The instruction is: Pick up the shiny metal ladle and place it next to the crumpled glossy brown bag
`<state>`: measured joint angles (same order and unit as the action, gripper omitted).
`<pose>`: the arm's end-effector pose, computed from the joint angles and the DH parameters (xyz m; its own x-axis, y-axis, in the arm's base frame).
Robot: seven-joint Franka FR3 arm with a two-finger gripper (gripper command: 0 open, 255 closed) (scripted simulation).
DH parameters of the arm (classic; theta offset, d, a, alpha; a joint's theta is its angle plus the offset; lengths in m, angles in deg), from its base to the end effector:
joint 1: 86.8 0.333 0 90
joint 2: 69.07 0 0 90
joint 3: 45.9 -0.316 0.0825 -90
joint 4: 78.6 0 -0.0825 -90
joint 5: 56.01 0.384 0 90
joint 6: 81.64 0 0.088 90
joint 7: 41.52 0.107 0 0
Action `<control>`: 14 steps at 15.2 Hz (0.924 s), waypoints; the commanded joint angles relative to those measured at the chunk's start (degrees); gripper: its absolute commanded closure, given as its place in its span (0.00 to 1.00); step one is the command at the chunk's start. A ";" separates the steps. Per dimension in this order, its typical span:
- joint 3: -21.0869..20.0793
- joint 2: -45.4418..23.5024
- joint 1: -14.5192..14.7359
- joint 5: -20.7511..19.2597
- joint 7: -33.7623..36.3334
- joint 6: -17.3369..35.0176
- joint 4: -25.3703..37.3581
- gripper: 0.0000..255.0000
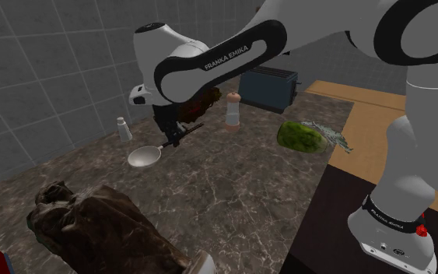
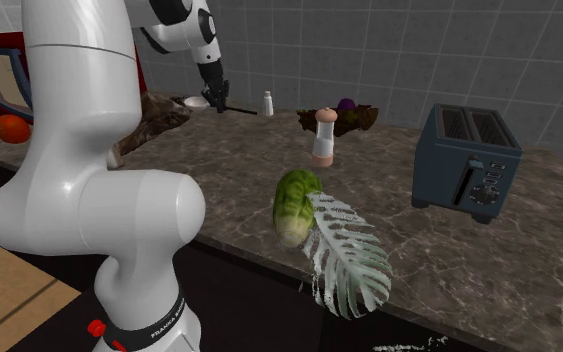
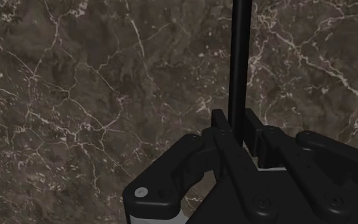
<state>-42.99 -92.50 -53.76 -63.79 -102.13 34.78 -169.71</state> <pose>0.5869 0.3367 0.4026 -0.0701 0.9914 -0.1108 0.9922 0.0808 0.0949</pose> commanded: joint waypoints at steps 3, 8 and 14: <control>0.01 -0.79 0.03 -0.14 0.42 2.59 -1.80 1.00; 0.05 -2.23 0.01 -0.31 0.86 5.78 -3.57 1.00; 0.11 -4.28 -0.01 -0.52 1.39 9.46 -5.23 1.00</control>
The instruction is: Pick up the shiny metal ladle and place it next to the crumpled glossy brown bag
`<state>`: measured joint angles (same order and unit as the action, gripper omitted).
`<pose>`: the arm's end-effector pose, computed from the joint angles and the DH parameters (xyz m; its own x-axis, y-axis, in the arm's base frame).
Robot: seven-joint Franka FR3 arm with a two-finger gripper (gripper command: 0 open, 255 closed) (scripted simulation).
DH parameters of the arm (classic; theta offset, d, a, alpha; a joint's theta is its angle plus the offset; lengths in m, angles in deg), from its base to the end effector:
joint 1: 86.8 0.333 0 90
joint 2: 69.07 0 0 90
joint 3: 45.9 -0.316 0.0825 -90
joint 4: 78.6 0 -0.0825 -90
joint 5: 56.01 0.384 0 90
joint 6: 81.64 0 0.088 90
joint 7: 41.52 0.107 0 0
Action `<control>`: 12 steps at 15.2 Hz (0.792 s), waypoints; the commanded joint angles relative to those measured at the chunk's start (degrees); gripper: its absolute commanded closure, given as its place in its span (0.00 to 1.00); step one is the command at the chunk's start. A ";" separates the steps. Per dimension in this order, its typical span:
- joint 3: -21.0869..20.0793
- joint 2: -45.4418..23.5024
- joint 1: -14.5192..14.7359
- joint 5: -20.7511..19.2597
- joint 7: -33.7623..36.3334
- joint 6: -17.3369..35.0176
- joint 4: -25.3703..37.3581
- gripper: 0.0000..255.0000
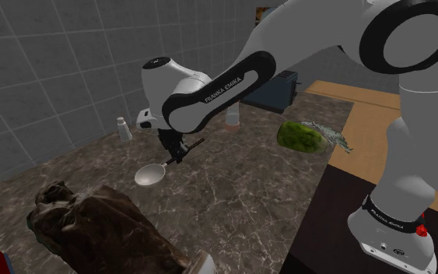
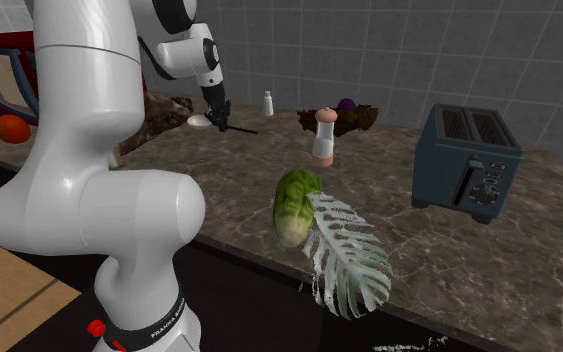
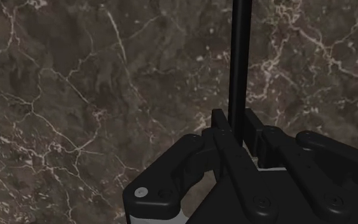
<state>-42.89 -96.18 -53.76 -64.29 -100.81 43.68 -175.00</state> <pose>0.5849 0.3364 0.3301 -0.0703 0.9914 -0.1108 0.9922 0.0809 0.0950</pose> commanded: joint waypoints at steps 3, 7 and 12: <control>0.04 -1.75 -0.03 -0.12 0.33 2.35 -0.59 1.00; 0.10 -3.54 -0.03 -0.28 0.71 4.84 -1.30 1.00; 0.10 -3.54 -0.03 -0.28 0.71 4.84 -1.30 1.00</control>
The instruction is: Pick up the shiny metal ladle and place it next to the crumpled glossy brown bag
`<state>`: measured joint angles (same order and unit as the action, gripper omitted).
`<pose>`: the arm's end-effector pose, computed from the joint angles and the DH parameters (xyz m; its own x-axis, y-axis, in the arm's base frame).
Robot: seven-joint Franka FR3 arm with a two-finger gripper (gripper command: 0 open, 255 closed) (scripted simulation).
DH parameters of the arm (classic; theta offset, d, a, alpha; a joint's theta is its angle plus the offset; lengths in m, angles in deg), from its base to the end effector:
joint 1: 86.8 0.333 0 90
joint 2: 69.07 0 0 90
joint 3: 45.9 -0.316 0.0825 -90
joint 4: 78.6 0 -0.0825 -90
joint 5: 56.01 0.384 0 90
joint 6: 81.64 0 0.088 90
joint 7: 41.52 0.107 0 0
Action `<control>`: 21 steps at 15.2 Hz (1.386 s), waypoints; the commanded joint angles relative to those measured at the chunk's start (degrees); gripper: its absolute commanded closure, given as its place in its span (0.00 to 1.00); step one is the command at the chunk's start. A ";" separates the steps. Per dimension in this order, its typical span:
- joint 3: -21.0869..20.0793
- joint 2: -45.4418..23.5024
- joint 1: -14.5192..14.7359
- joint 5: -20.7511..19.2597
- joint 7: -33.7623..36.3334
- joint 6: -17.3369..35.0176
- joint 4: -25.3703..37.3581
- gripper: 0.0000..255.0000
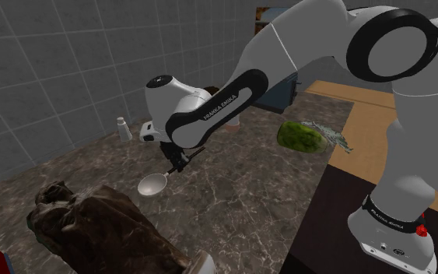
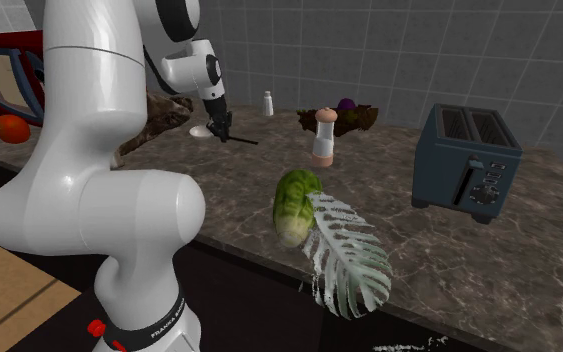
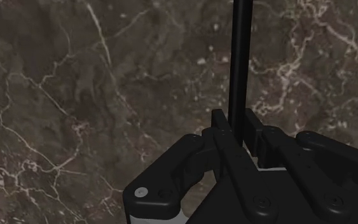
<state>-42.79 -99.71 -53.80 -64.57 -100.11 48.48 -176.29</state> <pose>0.5860 0.3369 0.2860 -0.0703 0.9914 -0.1107 0.9922 0.0810 0.0952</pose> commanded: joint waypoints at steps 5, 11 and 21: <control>0.00 0.00 0.00 0.00 0.01 0.03 -0.01 0.00; -0.12 2.20 0.28 0.11 -0.07 -2.79 0.58 0.00; -0.23 3.99 0.53 0.22 -0.14 -5.42 1.39 0.00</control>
